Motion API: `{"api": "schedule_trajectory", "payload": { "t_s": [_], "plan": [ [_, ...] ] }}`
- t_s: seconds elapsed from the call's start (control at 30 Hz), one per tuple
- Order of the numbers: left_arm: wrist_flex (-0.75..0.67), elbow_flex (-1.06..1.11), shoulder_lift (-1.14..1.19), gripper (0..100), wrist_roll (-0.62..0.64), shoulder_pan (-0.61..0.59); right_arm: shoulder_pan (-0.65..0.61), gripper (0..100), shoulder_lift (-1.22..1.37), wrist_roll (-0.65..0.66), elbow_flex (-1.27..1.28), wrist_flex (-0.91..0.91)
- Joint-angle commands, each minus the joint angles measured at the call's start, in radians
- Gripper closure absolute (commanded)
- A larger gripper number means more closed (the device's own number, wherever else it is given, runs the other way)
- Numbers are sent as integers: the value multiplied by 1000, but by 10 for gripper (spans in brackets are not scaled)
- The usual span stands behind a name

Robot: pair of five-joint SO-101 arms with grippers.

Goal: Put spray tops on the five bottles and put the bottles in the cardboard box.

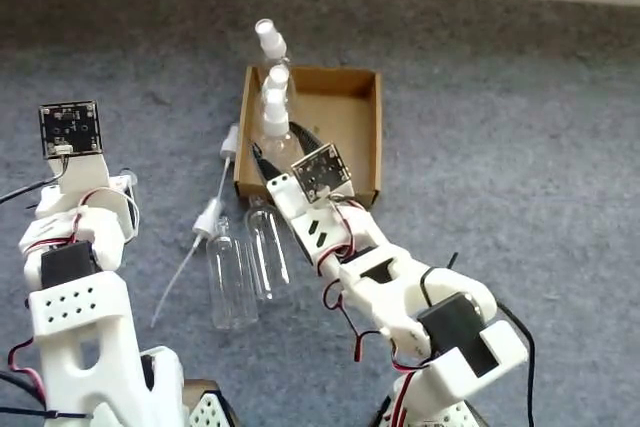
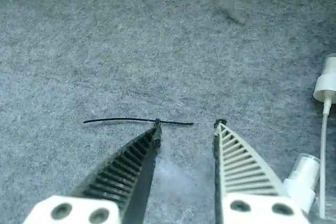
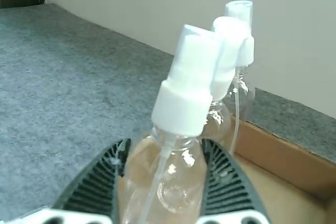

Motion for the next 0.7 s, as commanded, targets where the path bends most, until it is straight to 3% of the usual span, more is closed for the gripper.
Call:
{"api": "schedule_trajectory", "payload": {
  "t_s": [0.0, 0.67],
  "plan": [
    [-18, -7, -8, 838, 9, -12, 8, 995, -7, 5, -4, -39],
    [-18, -8, -8, 838, 9, -12, 7, 995, -7, 5, -12, -41]
  ]
}}
